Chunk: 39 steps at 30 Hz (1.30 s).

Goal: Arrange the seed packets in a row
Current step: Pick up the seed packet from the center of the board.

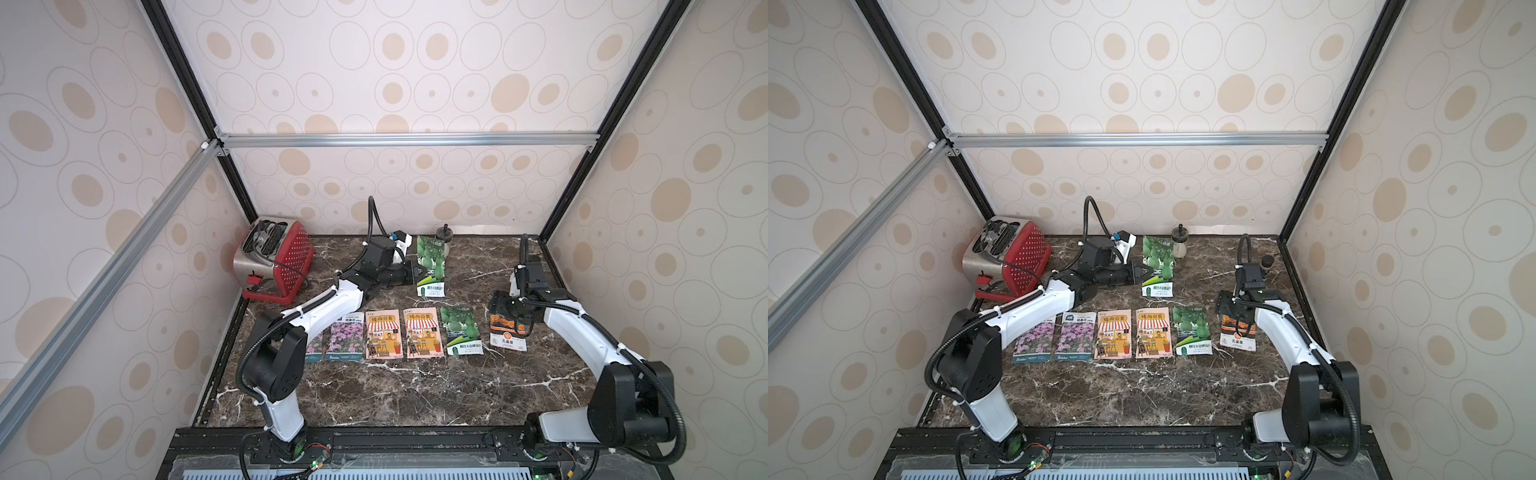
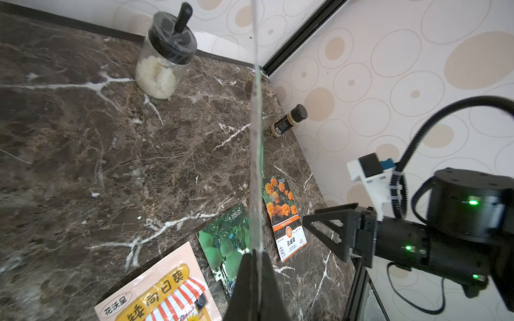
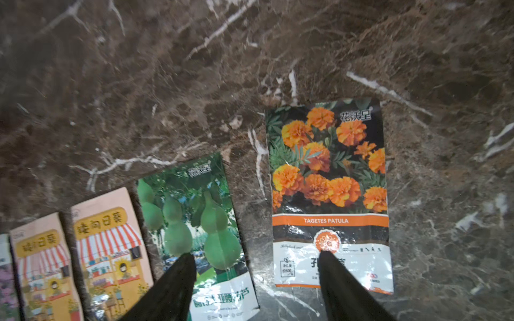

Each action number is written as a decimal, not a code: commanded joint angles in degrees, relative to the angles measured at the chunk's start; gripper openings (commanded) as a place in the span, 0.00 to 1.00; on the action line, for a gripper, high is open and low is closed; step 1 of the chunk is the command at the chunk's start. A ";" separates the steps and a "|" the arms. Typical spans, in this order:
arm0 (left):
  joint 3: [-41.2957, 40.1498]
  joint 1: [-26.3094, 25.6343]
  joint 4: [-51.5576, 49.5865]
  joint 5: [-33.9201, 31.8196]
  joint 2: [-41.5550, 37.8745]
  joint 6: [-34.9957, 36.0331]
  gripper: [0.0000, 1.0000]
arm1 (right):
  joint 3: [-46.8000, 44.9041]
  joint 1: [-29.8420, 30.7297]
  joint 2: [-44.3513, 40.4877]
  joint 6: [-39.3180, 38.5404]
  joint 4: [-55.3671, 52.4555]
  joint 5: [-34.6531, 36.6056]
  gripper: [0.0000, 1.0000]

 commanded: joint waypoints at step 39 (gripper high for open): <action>-1.61 -0.05 3.21 0.66 -0.15 -4.25 0.00 | 6.41 4.63 19.18 -4.52 -5.97 13.60 0.00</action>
